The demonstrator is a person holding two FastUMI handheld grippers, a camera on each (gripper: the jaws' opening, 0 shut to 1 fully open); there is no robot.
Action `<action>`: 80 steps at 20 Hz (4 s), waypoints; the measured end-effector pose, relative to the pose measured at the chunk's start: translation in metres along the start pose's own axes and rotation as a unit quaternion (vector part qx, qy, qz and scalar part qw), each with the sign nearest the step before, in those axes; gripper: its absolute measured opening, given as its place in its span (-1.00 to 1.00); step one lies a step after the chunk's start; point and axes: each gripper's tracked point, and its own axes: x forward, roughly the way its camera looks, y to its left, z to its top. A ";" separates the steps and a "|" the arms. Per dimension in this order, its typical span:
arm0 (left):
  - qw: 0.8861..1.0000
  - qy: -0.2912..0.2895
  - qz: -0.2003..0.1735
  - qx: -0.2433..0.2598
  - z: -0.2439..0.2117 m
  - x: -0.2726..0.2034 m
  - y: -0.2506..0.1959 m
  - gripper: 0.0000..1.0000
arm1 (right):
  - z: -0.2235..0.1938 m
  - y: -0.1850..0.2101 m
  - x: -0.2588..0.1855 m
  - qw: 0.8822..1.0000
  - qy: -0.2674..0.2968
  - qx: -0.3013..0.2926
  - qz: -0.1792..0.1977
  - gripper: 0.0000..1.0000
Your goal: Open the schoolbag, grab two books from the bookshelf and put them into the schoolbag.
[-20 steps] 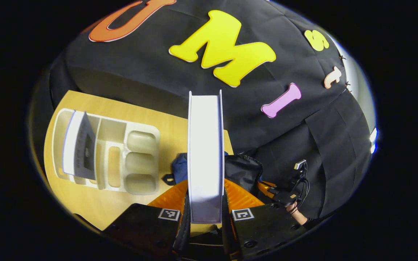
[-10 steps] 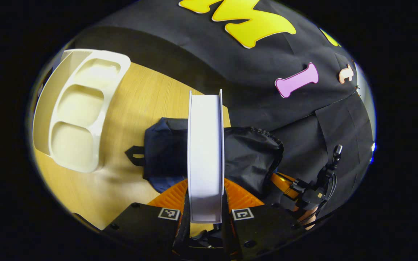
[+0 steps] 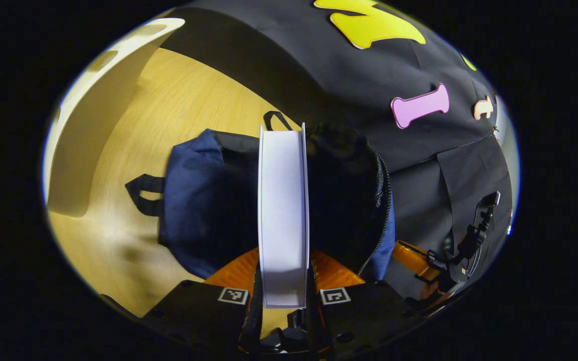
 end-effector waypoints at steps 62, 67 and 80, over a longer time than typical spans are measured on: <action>0.961 0.132 0.241 0.041 -0.009 0.001 0.088 0.99 | 0.004 0.090 0.015 0.991 -0.095 -0.056 -0.071 -0.99; 0.934 0.059 0.305 0.175 0.032 -0.040 0.082 0.99 | 0.007 0.086 0.010 0.991 -0.102 -0.051 -0.073 -1.00; 0.874 -0.206 0.283 0.337 0.152 -0.167 -0.034 0.98 | 0.014 0.109 0.002 0.991 -0.112 -0.039 -0.059 -1.00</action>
